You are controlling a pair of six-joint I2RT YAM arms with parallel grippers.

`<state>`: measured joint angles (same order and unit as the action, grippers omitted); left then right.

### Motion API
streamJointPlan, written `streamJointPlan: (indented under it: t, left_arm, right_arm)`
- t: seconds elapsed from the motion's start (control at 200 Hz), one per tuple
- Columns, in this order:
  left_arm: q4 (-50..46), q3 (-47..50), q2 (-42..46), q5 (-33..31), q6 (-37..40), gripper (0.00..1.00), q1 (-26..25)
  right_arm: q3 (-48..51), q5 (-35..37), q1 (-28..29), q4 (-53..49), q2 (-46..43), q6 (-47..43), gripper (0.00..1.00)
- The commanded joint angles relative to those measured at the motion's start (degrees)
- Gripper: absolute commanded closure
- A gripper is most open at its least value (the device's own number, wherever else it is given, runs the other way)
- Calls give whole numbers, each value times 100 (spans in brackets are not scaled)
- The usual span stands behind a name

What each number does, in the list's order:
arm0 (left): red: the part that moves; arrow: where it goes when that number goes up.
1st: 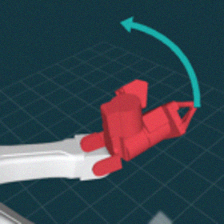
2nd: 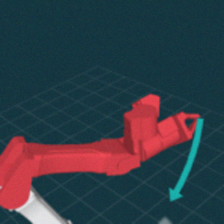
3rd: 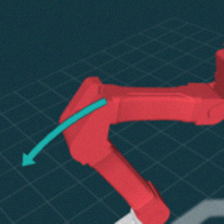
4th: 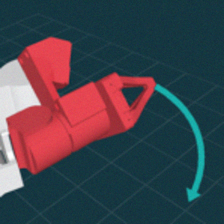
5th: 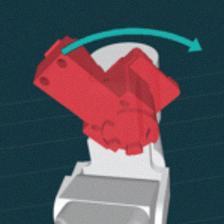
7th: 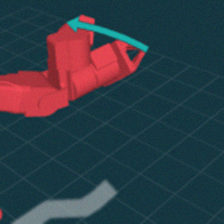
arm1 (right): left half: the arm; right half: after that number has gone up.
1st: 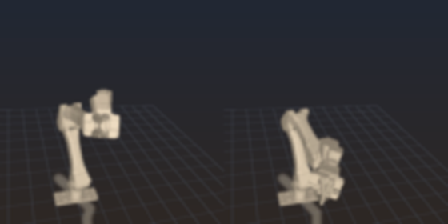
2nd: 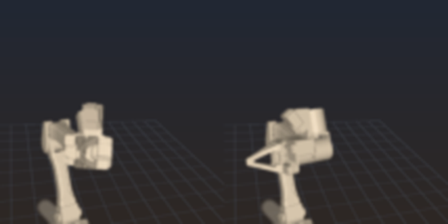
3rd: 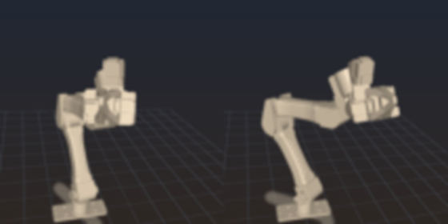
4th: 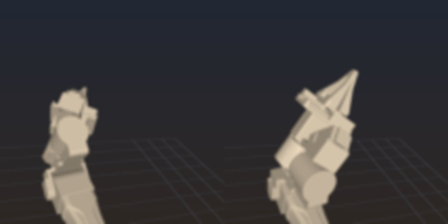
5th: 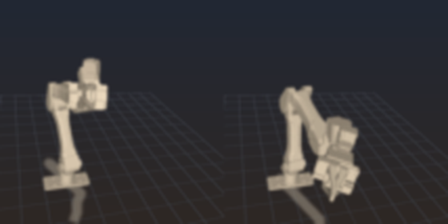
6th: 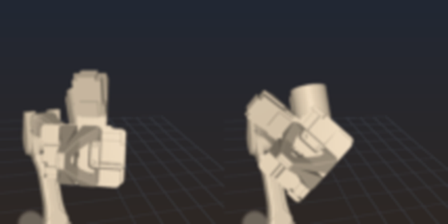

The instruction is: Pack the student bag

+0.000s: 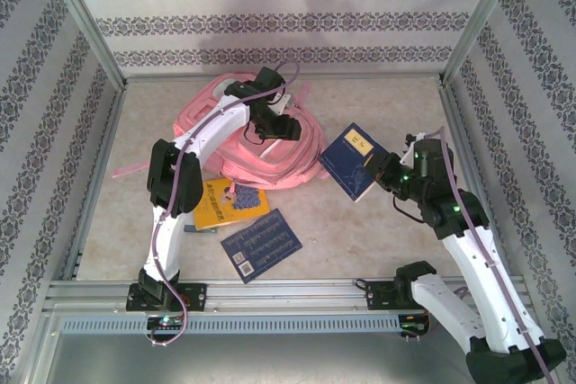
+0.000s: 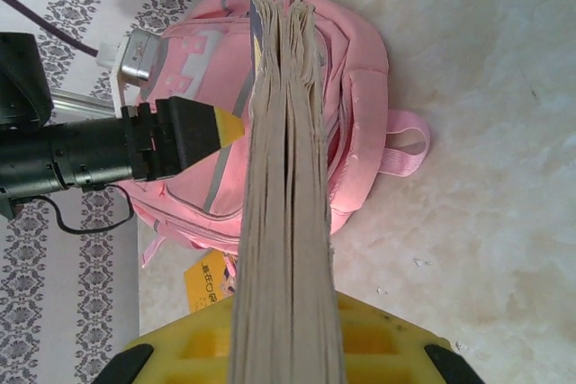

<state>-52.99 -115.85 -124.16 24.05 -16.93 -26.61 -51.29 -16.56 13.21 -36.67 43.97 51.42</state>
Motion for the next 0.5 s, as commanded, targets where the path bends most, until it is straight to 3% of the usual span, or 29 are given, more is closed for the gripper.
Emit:
streamJointPlan:
  t: [0.0, 0.22, 0.435, 0.495]
  left_arm:
    - [-142, -144, -101, 225, 211, 42, -16]
    - [7, -25, -278, 195, 103, 53, -29]
    - [-107, -135, -325, -1262, 97, 53, -92]
    - [-137, -244, -376, -1375, 120, 60, -93]
  right_arm:
    - [200, -340, -115, 157, -90, 22, 100]
    - [286, -453, -194, 168, -72, 37, 100]
    - [272, -515, -179, 185, -124, 117, 100]
    - [309, -525, -146, 203, -159, 136, 100]
